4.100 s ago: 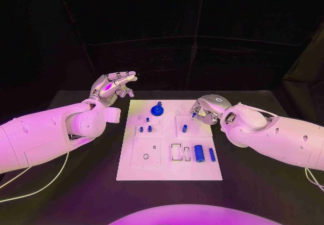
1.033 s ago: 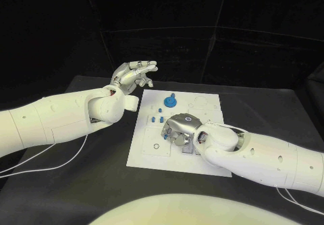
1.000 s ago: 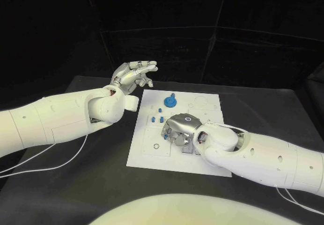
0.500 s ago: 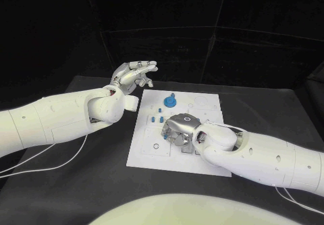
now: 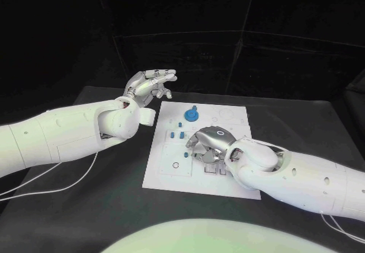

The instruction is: Assemble the parts on the task board

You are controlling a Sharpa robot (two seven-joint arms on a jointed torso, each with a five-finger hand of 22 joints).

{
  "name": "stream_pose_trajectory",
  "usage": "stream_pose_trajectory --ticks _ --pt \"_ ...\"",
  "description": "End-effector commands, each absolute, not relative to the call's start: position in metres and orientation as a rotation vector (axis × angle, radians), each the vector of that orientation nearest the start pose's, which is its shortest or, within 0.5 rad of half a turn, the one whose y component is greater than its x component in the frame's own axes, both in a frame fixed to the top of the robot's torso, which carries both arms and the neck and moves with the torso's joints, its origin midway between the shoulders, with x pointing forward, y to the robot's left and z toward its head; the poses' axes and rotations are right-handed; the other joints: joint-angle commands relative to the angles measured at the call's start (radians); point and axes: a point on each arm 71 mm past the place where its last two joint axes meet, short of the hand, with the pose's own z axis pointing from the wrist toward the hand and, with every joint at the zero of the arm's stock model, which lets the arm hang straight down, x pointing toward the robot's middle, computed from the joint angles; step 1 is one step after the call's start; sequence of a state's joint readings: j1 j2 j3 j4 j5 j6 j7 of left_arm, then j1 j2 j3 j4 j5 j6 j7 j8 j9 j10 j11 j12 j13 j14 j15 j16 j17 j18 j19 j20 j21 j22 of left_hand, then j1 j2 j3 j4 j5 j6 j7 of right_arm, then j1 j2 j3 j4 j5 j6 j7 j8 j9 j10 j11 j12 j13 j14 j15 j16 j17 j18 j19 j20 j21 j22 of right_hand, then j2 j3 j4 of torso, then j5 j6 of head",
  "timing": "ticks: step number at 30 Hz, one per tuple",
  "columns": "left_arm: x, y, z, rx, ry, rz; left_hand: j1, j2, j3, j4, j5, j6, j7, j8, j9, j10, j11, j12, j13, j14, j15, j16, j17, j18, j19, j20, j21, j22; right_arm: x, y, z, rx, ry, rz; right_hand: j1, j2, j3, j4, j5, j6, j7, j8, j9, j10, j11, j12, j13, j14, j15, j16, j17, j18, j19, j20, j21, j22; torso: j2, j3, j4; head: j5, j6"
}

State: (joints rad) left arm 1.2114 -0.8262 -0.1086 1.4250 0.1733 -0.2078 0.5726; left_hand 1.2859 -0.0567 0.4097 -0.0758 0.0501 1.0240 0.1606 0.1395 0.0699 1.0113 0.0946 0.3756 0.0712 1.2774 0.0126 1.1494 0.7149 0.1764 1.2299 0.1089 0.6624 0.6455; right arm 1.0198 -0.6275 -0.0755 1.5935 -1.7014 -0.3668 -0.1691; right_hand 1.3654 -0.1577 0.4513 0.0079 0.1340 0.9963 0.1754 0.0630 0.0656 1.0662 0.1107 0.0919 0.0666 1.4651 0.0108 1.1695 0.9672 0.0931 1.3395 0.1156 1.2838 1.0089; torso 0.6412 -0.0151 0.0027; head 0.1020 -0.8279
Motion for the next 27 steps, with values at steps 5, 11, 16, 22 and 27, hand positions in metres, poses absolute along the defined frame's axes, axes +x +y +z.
stream_pose_trajectory --ticks 5,11,16,22,27 --pt "0.501 0.233 -0.193 -1.207 1.248 -1.663 0.008 0.001 -0.005 -0.002 0.0 0.002 0.004 0.002 -0.002 -0.001 0.003 0.004 -0.001 -0.004 0.0 -0.006 -0.001 0.006 -0.006 0.002 -0.005 -0.001 0.411 -0.099 -0.231 -0.295 1.614 0.851 -0.012 -0.007 -0.018 0.001 0.011 -0.004 -0.004 0.004 0.003 0.002 -0.002 0.016 0.002 0.003 0.004 -0.009 -0.009 0.014 -0.003 0.002 -0.004 0.001 -0.001 0.0007 -0.0019 -0.012 0.011" --pt "0.501 0.234 -0.193 -1.208 1.249 -1.663 0.008 0.001 -0.005 -0.002 0.0 0.002 0.004 0.002 -0.002 -0.001 0.003 0.004 -0.001 -0.004 0.0 -0.006 -0.001 0.006 -0.006 0.002 -0.005 -0.001 0.432 -0.133 -0.217 -0.278 1.66 0.731 -0.025 -0.019 -0.057 0.008 0.02 -0.025 -0.018 0.0 0.001 -0.014 -0.012 0.025 -0.001 0.002 -0.003 -0.015 -0.022 0.015 -0.002 -0.002 -0.01 -0.006 -0.002 0.0002 -0.0026 -0.022 0.02" --pt "0.501 0.234 -0.193 -1.208 1.251 -1.665 0.008 0.001 -0.005 -0.002 0.0 0.002 0.004 0.002 -0.002 -0.001 0.003 0.004 -0.001 -0.004 0.0 -0.006 -0.001 0.006 -0.006 0.002 -0.005 -0.001 0.446 -0.155 -0.215 -0.282 1.684 0.655 -0.015 -0.017 -0.091 0.006 0.024 -0.035 -0.02 0.001 0.002 -0.049 -0.009 0.017 -0.004 0.001 -0.001 -0.022 -0.035 0.015 -0.001 -0.001 -0.014 -0.011 0.0 -0.0001 -0.0012 -0.029 0.028" --pt "0.501 0.233 -0.194 -1.209 1.253 -1.666 0.008 0.001 -0.005 -0.002 0.0 0.002 0.004 0.002 -0.002 -0.001 0.003 0.004 -0.001 -0.004 0.0 -0.006 -0.001 0.006 -0.006 0.002 -0.005 -0.001 0.454 -0.164 -0.219 -0.307 1.723 0.596 -0.004 -0.008 -0.125 0.007 0.023 -0.036 -0.024 0.003 0.003 -0.071 -0.005 0.016 -0.003 0.002 0.003 -0.022 -0.04 0.015 -0.001 0.003 -0.018 -0.016 0.001 0.0005 0.0005 -0.033 0.031" --pt "0.501 0.233 -0.194 -1.209 1.254 -1.665 0.008 0.001 -0.005 -0.002 0.0 0.002 0.004 0.002 -0.002 -0.001 0.003 0.004 -0.001 -0.004 0.0 -0.006 -0.001 0.006 -0.006 0.002 -0.005 -0.001 0.457 -0.163 -0.224 -0.339 1.773 0.565 0.003 -0.002 -0.138 0.007 0.023 -0.035 -0.023 0.003 0.003 -0.063 -0.007 0.025 -0.001 0.003 0.002 -0.022 -0.042 0.016 0.0 0.003 -0.02 -0.017 0.001 0.0002 0.0014 -0.031 0.028"
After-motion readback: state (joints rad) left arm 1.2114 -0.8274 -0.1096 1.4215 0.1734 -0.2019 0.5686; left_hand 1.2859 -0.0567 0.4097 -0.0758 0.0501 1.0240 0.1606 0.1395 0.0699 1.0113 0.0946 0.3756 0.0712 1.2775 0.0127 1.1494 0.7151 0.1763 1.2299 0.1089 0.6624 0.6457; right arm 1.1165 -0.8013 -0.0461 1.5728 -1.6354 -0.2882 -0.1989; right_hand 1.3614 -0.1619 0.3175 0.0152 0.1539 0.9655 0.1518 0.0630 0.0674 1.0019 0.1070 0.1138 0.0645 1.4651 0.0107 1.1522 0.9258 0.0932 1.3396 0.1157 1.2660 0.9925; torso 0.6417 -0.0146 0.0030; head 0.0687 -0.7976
